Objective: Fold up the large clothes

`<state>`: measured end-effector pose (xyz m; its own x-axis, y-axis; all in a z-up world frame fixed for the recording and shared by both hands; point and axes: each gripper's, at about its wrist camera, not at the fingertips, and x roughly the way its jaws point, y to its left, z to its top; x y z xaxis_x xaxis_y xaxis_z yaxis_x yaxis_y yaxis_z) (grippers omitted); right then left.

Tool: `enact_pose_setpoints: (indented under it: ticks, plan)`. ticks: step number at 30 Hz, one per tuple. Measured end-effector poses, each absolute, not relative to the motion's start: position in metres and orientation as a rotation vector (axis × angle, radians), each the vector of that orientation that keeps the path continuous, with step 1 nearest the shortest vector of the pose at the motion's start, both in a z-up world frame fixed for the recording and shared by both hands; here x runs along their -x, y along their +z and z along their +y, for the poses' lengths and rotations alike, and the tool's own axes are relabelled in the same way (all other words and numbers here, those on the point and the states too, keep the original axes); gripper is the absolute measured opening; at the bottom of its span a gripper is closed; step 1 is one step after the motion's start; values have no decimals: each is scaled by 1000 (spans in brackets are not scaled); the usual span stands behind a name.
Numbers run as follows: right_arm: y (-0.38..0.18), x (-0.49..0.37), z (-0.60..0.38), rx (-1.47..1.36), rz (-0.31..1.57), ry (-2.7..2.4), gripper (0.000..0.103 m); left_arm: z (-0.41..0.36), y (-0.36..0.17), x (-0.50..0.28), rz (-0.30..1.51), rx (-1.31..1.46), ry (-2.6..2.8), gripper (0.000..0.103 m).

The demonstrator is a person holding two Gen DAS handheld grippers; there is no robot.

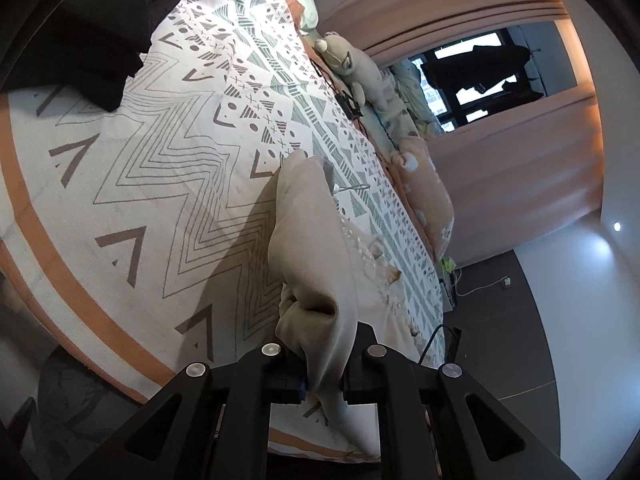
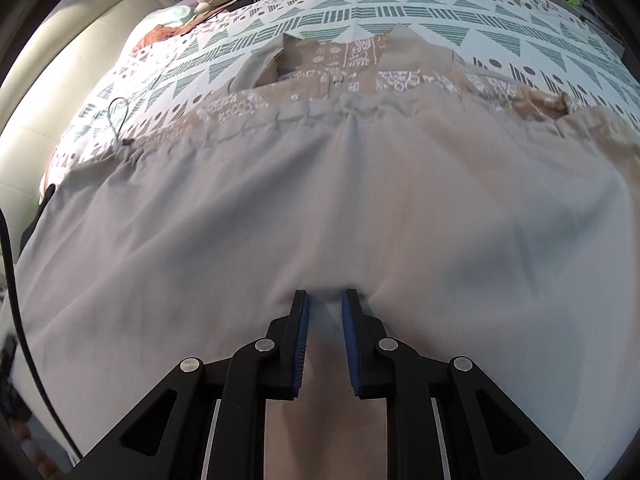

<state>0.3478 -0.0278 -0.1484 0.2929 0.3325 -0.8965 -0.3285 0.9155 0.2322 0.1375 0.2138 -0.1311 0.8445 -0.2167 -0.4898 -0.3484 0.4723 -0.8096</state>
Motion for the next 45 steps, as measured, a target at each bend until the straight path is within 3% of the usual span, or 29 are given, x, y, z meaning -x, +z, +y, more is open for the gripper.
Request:
enact_pose_setpoints:
  ticks: [11, 14, 17, 36, 45]
  plan:
    - [-134, -392, -34, -67, 1213, 467, 19, 198, -88, -175, 586, 1022, 22, 11]
    - [-123, -368, -45, -67, 1204, 526, 23, 188, -73, -186, 574, 1001, -11, 11]
    - [-116, -343, -55, -73, 1187, 569, 34, 175, -57, -198, 563, 974, -45, 11]
    - [-166, -214, -109, -232, 1241, 729, 34, 83, 5, -242, 586, 811, -164, 11]
    - [-133, -189, -176, -350, 1127, 715, 34, 30, 21, -269, 629, 747, -248, 11]
